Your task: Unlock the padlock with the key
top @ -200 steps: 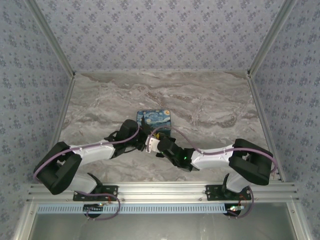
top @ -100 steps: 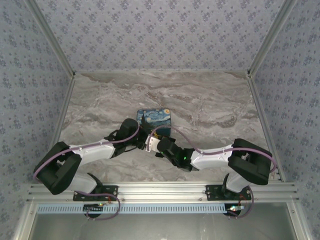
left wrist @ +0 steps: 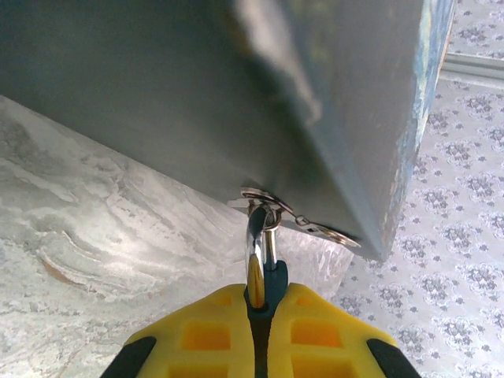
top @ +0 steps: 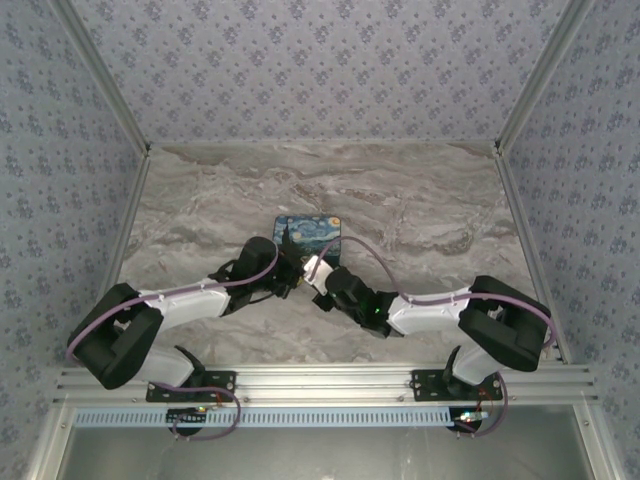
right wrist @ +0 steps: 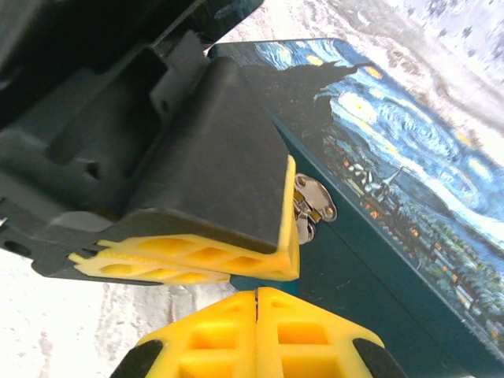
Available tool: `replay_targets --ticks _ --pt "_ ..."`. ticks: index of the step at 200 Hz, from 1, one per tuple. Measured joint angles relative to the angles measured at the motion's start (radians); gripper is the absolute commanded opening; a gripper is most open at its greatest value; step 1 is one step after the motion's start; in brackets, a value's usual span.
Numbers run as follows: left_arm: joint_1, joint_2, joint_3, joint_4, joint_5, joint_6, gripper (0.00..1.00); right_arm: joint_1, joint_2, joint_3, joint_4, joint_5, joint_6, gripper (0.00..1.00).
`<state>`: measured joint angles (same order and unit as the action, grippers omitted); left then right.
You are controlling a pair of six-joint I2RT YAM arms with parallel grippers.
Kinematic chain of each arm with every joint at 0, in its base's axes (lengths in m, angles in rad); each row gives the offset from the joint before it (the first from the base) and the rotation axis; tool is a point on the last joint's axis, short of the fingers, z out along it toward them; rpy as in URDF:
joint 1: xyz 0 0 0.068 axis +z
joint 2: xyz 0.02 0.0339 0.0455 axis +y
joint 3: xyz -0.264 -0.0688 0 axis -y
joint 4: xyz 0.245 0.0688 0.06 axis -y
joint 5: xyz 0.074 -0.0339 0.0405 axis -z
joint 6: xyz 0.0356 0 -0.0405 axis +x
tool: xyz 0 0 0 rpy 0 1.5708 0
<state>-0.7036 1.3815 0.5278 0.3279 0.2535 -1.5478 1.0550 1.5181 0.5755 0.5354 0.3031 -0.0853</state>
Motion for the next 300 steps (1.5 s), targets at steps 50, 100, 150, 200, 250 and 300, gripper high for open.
replay_targets --ticks 50,100,150,200,250,300 --pt "0.004 0.000 0.000 -0.016 -0.011 0.000 0.00 -0.050 0.023 -0.037 0.105 -0.129 0.204 0.00" --pt "0.006 0.000 -0.011 -0.023 -0.019 0.008 0.16 -0.052 0.045 -0.036 0.120 -0.147 0.321 0.00" --pt "0.006 -0.007 -0.012 -0.022 -0.010 0.045 0.48 -0.066 0.080 -0.047 0.122 -0.151 0.502 0.00" --pt "0.006 -0.132 -0.012 -0.118 -0.029 0.113 0.63 -0.066 0.100 -0.095 0.199 -0.162 0.653 0.00" --pt "0.025 -0.368 -0.011 -0.325 -0.139 0.234 0.75 -0.076 0.100 -0.152 0.281 -0.193 0.847 0.00" --pt "0.042 -0.498 -0.011 -0.481 -0.234 0.325 0.78 -0.097 0.126 -0.194 0.319 -0.230 1.089 0.00"
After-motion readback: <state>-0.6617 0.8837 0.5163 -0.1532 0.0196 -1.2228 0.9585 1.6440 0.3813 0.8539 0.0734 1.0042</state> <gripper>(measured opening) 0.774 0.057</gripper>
